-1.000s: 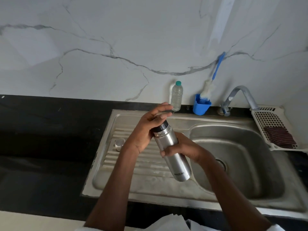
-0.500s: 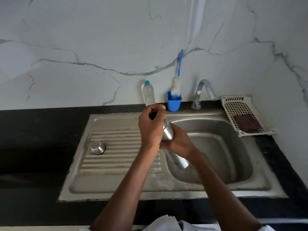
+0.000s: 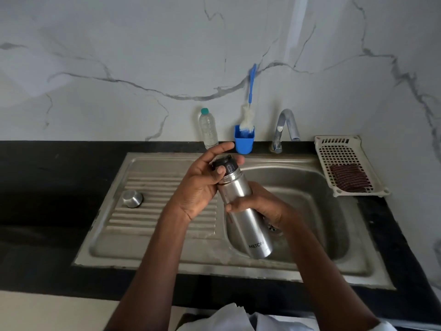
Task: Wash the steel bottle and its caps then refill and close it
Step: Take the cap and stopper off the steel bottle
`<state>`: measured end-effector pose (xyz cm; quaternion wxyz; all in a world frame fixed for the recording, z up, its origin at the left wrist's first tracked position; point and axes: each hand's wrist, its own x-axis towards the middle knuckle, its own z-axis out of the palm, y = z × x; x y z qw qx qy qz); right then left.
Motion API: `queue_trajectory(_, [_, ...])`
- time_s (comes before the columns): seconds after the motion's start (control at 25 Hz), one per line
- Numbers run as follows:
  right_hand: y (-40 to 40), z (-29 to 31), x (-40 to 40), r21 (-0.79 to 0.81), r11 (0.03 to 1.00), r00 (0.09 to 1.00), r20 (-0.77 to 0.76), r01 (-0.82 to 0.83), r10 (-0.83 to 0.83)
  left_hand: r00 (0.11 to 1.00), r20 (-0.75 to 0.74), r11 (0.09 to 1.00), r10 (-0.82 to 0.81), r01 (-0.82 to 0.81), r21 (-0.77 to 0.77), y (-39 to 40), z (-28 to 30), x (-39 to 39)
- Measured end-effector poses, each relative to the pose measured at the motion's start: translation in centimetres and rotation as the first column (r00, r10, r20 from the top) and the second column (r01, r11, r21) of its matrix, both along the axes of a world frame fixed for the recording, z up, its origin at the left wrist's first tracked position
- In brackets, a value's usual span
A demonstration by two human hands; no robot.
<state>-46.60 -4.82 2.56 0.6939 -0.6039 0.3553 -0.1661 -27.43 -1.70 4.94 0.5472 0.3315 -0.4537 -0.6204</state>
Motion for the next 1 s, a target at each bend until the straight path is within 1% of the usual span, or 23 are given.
queue_trajectory(0.04, [-0.2, -0.3, 0.3, -0.056, 0.998, 0.998, -0.045, 0.04, -0.042, 0.992, 0.047, 0.993, 0.119, -0.12, 0.021, 0.2, -0.1, -0.5])
queue_trajectory(0.08, [-0.3, -0.6, 0.8, -0.135, 0.987, 0.989, -0.105, 0.085, -0.1, 0.958, 0.119, 0.962, 0.262, -0.269, 0.051, 0.3, -0.4, -1.1])
queue_trajectory(0.12, [-0.4, -0.9, 1.3, -0.222, 0.968, 0.973, -0.166, 0.119, -0.158, 0.896, 0.206, 0.906, 0.394, -0.416, 0.076, 0.3, -0.7, -1.7])
queue_trajectory(0.16, [-0.4, -1.4, 1.7, -0.3, 0.945, 0.953, -0.224, 0.129, -0.202, 0.824, 0.29, 0.844, 0.487, -0.529, 0.089, 0.3, -1.0, -2.2])
queue_trajectory(0.2, [-0.3, -1.7, 2.0, -0.356, 0.927, 0.939, -0.266, 0.115, -0.219, 0.764, 0.357, 0.794, 0.538, -0.602, 0.091, 0.3, -1.3, -2.5])
queue_trajectory(0.24, [-0.2, -2.1, 2.3, -0.382, 0.919, 0.933, -0.285, 0.1, -0.22, 0.734, 0.398, 0.773, 0.55, -0.628, 0.09, 0.4, -1.4, -2.7])
queue_trajectory(0.28, [-0.2, -2.4, 2.4, -0.384, 0.918, 0.934, -0.283, 0.098, -0.218, 0.752, 0.403, 0.792, 0.521, -0.603, 0.1, 0.4, -1.4, -2.6])
queue_trajectory(0.32, [-0.2, -2.7, 2.6, -0.367, 0.923, 0.938, -0.265, 0.115, -0.222, 0.807, 0.371, 0.836, 0.46, -0.534, 0.126, 0.4, -1.4, -2.3])
queue_trajectory(0.4, [-0.3, -2.9, 2.8, -0.324, 0.932, 0.946, -0.218, 0.162, -0.241, 0.93, 0.201, 0.92, 0.307, -0.344, 0.186, 0.3, -1.3, -0.9])
queue_trajectory(0.44, [-0.4, -2.9, 2.9, -0.318, 0.932, 0.947, -0.204, 0.175, -0.247, 0.96, 0.118, 0.945, 0.253, -0.272, 0.184, 0.3, -1.4, 0.0])
queue_trajectory(0.48, [-0.6, -2.9, 3.0, -0.319, 0.93, 0.947, -0.2, 0.18, -0.251, 0.972, 0.077, 0.96, 0.224, -0.233, 0.158, 0.3, -1.5, 0.8])
queue_trajectory(0.52, [-0.9, -2.8, 3.3, -0.326, 0.928, 0.947, -0.199, 0.18, -0.254, 0.972, 0.082, 0.966, 0.219, -0.228, 0.121, 0.2, -1.7, 1.6])
queue_trajectory(0.56, [-1.2, -2.8, 3.7, -0.333, 0.925, 0.944, -0.203, 0.183, -0.26, 0.962, 0.119, 0.962, 0.244, -0.256, 0.095, 0.2, -1.8, 2.2])
queue_trajectory(0.6, [-1.4, -2.7, 4.1, -0.344, 0.922, 0.942, -0.21, 0.18, -0.262, 0.935, 0.185, 0.943, 0.302, -0.322, 0.087, 0.1, -1.7, 2.5])
queue_trajectory(0.68, [-1.8, -2.5, 5.4, -0.384, 0.911, 0.937, -0.239, 0.15, -0.255, 0.838, 0.335, 0.873, 0.43, -0.481, 0.085, -0.3, -1.4, 2.5])
queue_trajectory(0.72, [-1.9, -2.6, 6.2, -0.404, 0.905, 0.934, -0.255, 0.131, -0.249, 0.805, 0.384, 0.851, 0.453, -0.518, 0.083, -0.6, -1.3, 2.7])
queue_trajectory(0.76, [-2.1, -2.7, 7.0, -0.415, 0.902, 0.932, -0.267, 0.119, -0.246, 0.809, 0.394, 0.858, 0.436, -0.506, 0.087, -0.9, -1.4, 3.4])
queue_trajectory(0.8, [-2.2, -2.8, 7.6, -0.415, 0.902, 0.93, -0.273, 0.117, -0.246, 0.85, 0.354, 0.886, 0.389, -0.451, 0.11, -1.1, -1.6, 4.3])
queue_trajectory(0.88, [-2.7, -3.2, 8.9, -0.392, 0.911, 0.932, -0.267, 0.129, -0.247, 0.952, 0.176, 0.943, 0.252, -0.282, 0.175, -1.3, -1.8, 6.9])
queue_trajectory(0.92, [-2.9, -3.4, 9.5, -0.383, 0.914, 0.935, -0.258, 0.133, -0.243, 0.973, 0.113, 0.961, 0.201, -0.218, 0.17, -1.3, -1.7, 8.1])
queue_trajectory(0.96, [-3.1, -3.5, 10.1, -0.38, 0.916, 0.937, -0.256, 0.129, -0.238, 0.977, 0.094, 0.968, 0.193, -0.205, 0.145, -1.3, -1.9, 9.2])
queue_trajectory(1.0, [-3.2, -3.6, 10.8, -0.381, 0.917, 0.937, -0.263, 0.116, -0.228, 0.964, 0.119, 0.96, 0.24, -0.253, 0.117, -1.3, -2.0, 10.1])
